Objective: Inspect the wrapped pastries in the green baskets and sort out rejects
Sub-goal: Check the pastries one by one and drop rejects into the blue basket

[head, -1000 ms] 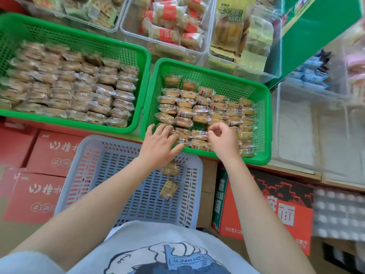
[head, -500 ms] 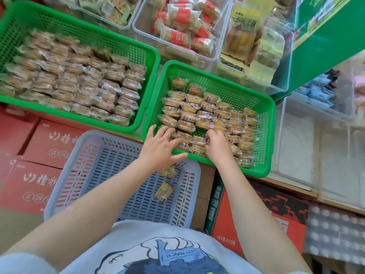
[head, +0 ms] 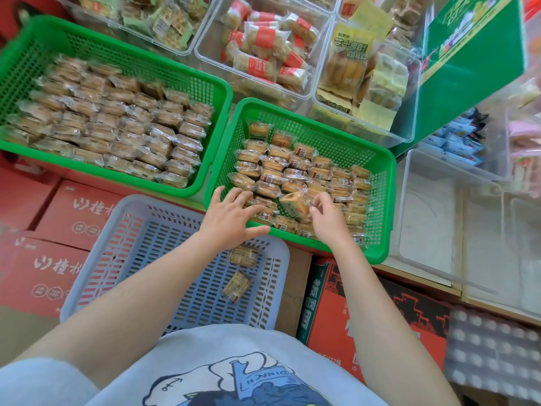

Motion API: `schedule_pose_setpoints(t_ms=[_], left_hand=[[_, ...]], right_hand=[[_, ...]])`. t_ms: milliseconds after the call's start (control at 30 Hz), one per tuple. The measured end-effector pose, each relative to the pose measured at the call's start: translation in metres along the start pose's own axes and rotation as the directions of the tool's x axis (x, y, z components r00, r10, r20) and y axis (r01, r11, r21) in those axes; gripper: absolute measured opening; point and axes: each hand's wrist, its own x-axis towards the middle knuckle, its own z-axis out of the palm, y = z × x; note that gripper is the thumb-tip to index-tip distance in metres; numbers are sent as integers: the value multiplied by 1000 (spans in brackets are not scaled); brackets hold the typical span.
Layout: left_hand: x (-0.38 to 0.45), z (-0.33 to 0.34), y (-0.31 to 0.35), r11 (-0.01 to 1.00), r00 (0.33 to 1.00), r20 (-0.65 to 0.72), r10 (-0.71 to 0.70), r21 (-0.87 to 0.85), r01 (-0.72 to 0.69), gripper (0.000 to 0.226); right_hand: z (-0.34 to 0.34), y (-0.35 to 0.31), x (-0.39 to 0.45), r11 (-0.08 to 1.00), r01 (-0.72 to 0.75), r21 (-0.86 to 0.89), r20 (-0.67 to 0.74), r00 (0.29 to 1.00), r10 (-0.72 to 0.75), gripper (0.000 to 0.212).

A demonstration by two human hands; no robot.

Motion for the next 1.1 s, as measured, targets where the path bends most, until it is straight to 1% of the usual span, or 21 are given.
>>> schedule_pose_setpoints(t_ms=[67, 100, 133, 167, 200, 233, 267, 300, 333, 367, 400, 433, 500, 600, 700, 767, 800, 867, 967, 1033, 1100], left_hand=[[-1, -1, 0, 1000, 1000, 3, -8, -9, 8, 79], [-1, -2, 0, 1000, 1000, 8, -15, -20, 15, 78], [-1, -4, 1, 998, 999, 13, -30, -48, 31, 77], [0, -8, 2, 990, 998, 16, -57, -126, 59, 74], [0, -16, 5, 951, 995, 19, -102, -293, 103, 69], [-4, -29, 9, 824, 987, 48, -156, -545, 156, 62], [-9, -44, 14, 582, 977, 107, -183, -790, 195, 55], [-18, -59, 21, 286, 977, 151, -151, -939, 190, 50], [-29, -72, 28, 39, 984, 155, -93, -986, 159, 47], [-38, -83, 35, -122, 989, 143, -35, -983, 138, 43], [-47, -91, 42, -217, 994, 112, 2, -970, 110, 38], [-55, -96, 49, -265, 997, 78, 5, -961, 77, 34], [-66, -100, 59, -305, 997, 51, -63, -952, 30, 33], [-72, -96, 59, -355, 983, 97, -157, -934, 35, 38], [-76, -93, 51, -346, 971, 134, -200, -936, 58, 24], [-80, -94, 50, -315, 962, 134, -237, -948, 55, 18], [-82, -94, 51, -299, 954, 136, -268, -953, 52, 17], [-84, -91, 52, -257, 926, 139, -351, -965, 48, 15], [-84, -82, 55, -148, 876, 116, -469, -988, 51, 14], [-84, -79, 57, -112, 858, 111, -502, -992, 63, 11], [-83, -78, 59, -68, 859, 105, -501, -994, 82, 15]], right_hand=[[-10, -1, -12, 985, -4, 173, -58, 998, 15, 8], [-15, -3, -20, 958, -12, 287, -103, 994, 44, 10], [-21, -6, -30, 894, -27, 447, -131, 987, 95, 13], [-27, -8, -40, 771, -45, 636, -112, 983, 149, 15], [-32, -10, -51, 600, -60, 798, -53, 984, 169, 16], [-37, -13, -62, 426, -73, 902, 6, 988, 156, 17], [-40, -15, -71, 294, -86, 952, 49, 990, 132, 16], [-42, -16, -80, 205, -103, 973, 82, 991, 106, 15], [-43, -18, -87, 151, -118, 981, 107, 991, 82, 14], [-42, -20, -93, 119, -132, 984, 125, 990, 64, 14], [-40, -23, -98, 106, -141, 984, 136, 989, 53, 13], [-38, -25, -102, 108, -148, 983, 144, 989, 45, 13], [-34, -30, -109, 146, -142, 979, 139, 990, 29, 11], [-32, -34, -117, 270, -72, 960, 83, 996, -29, 11], [-27, -32, -121, 495, 8, 869, 13, 999, -39, 11], [-23, -28, -121, 662, 90, 744, -91, 995, -33, 13], [-22, -27, -121, 716, 125, 687, -141, 989, -37, 14], [-20, -27, -123, 770, 179, 612, -220, 974, -51, 13], [-18, -26, -124, 799, 237, 553, -287, 954, -84, 13], [-17, -27, -126, 807, 256, 532, -309, 946, -97, 14], [-15, -28, -127, 802, 244, 545, -312, 947, -75, 15]])
